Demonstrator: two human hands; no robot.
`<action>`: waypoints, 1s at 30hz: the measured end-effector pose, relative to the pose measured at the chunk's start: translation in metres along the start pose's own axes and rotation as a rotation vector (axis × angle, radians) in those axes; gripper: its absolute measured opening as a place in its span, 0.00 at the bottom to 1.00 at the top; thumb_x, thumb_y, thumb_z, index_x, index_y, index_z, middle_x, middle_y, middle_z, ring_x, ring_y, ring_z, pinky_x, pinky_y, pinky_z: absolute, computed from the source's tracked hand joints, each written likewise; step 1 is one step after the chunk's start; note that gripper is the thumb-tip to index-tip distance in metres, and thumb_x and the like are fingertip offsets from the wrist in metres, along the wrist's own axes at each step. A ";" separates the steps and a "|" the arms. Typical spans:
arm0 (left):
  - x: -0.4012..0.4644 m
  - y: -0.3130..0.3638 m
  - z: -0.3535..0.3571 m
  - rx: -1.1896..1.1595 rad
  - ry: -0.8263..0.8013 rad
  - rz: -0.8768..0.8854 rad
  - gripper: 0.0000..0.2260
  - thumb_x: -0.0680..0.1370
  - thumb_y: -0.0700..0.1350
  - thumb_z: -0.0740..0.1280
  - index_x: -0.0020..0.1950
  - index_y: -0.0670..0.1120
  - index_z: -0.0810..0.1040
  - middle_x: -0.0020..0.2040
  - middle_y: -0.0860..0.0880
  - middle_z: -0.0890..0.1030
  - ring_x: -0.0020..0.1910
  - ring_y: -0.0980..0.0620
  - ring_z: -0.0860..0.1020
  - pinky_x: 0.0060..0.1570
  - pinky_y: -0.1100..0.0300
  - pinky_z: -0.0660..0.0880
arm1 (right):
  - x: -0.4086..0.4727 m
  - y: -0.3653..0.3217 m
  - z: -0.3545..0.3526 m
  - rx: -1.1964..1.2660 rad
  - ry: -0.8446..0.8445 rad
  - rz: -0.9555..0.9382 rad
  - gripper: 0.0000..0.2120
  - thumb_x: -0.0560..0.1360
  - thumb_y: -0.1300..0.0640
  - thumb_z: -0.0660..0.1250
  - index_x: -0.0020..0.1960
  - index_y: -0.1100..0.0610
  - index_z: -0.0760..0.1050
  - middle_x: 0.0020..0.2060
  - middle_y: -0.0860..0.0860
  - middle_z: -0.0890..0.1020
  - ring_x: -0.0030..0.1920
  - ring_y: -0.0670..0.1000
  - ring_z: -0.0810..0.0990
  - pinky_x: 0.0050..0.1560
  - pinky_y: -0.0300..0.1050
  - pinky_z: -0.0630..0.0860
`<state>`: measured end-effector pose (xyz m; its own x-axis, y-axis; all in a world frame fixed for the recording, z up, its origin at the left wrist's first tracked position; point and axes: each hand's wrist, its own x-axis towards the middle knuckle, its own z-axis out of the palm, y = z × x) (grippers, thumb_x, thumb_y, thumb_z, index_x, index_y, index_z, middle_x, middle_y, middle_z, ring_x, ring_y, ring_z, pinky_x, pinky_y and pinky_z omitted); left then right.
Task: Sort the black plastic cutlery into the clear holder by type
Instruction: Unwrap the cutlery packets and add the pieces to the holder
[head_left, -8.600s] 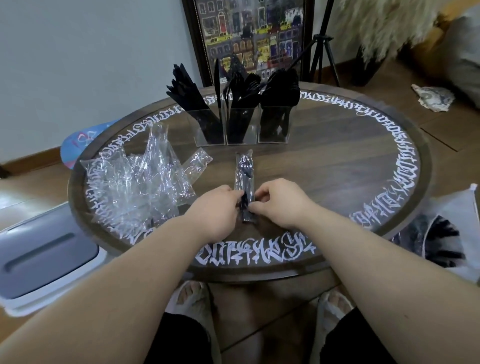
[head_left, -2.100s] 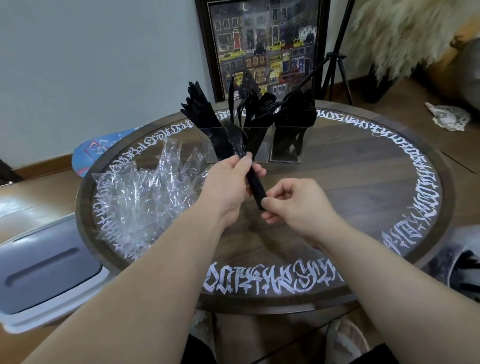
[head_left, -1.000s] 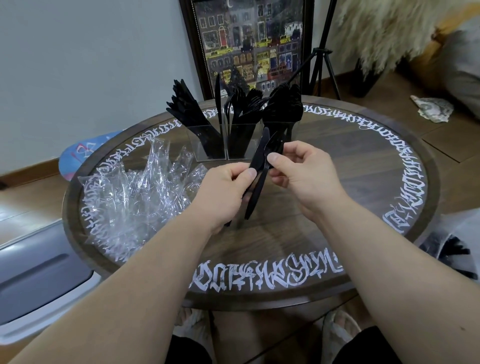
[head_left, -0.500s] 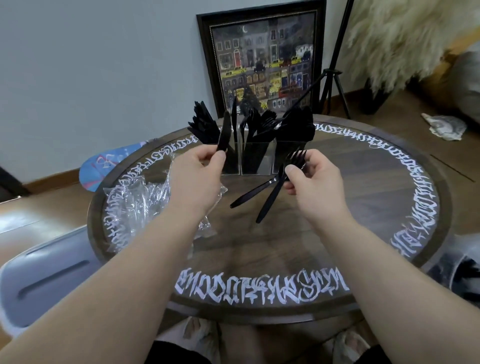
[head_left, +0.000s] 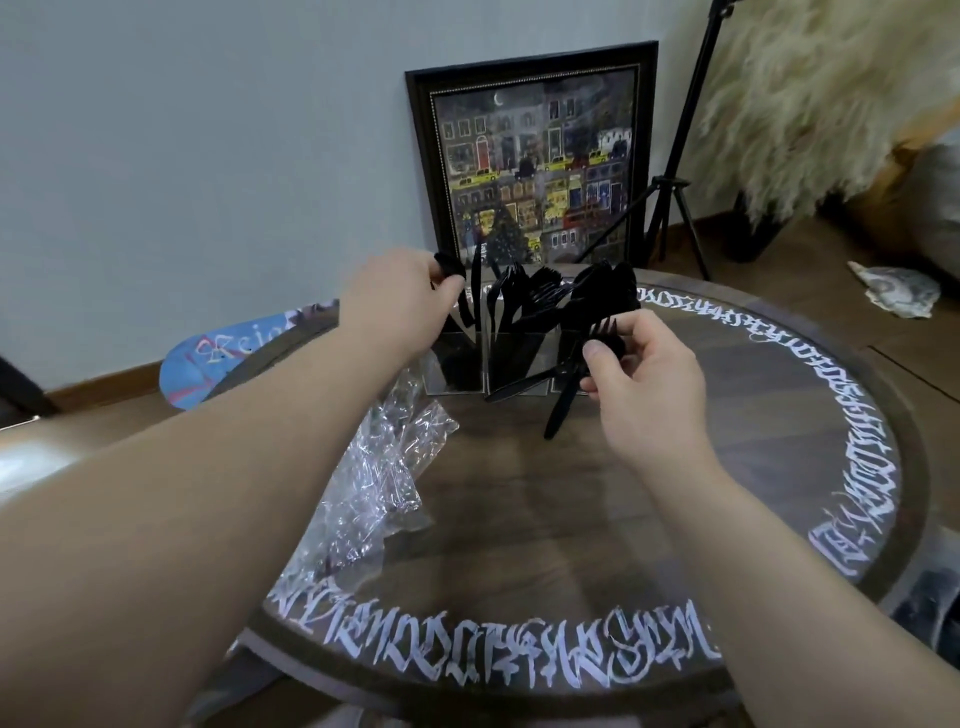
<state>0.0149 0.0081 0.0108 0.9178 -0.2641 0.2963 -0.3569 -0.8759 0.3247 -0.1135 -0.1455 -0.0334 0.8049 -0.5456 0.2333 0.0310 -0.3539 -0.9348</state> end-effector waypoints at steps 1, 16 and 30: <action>-0.001 -0.002 0.005 0.062 0.008 0.023 0.14 0.79 0.53 0.62 0.45 0.44 0.81 0.46 0.46 0.80 0.46 0.44 0.75 0.41 0.57 0.68 | 0.001 0.002 0.000 -0.004 -0.005 0.004 0.09 0.77 0.59 0.65 0.42 0.45 0.73 0.36 0.46 0.80 0.39 0.53 0.82 0.45 0.56 0.80; -0.014 -0.013 0.027 0.159 0.270 0.280 0.13 0.80 0.47 0.62 0.65 0.51 0.77 0.62 0.52 0.78 0.64 0.40 0.67 0.56 0.47 0.62 | 0.010 0.008 0.005 0.004 -0.087 -0.031 0.10 0.74 0.59 0.69 0.40 0.45 0.73 0.31 0.44 0.79 0.31 0.48 0.81 0.44 0.57 0.80; -0.035 0.014 0.024 -0.347 0.029 0.376 0.11 0.78 0.47 0.66 0.60 0.48 0.81 0.49 0.54 0.83 0.46 0.57 0.79 0.53 0.65 0.72 | 0.010 0.007 0.005 -0.011 -0.137 -0.056 0.11 0.72 0.58 0.72 0.40 0.45 0.73 0.32 0.48 0.81 0.30 0.49 0.81 0.42 0.56 0.80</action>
<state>-0.0185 -0.0048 -0.0161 0.7117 -0.5195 0.4730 -0.7025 -0.5356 0.4687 -0.1024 -0.1494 -0.0386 0.8753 -0.4168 0.2452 0.0718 -0.3895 -0.9182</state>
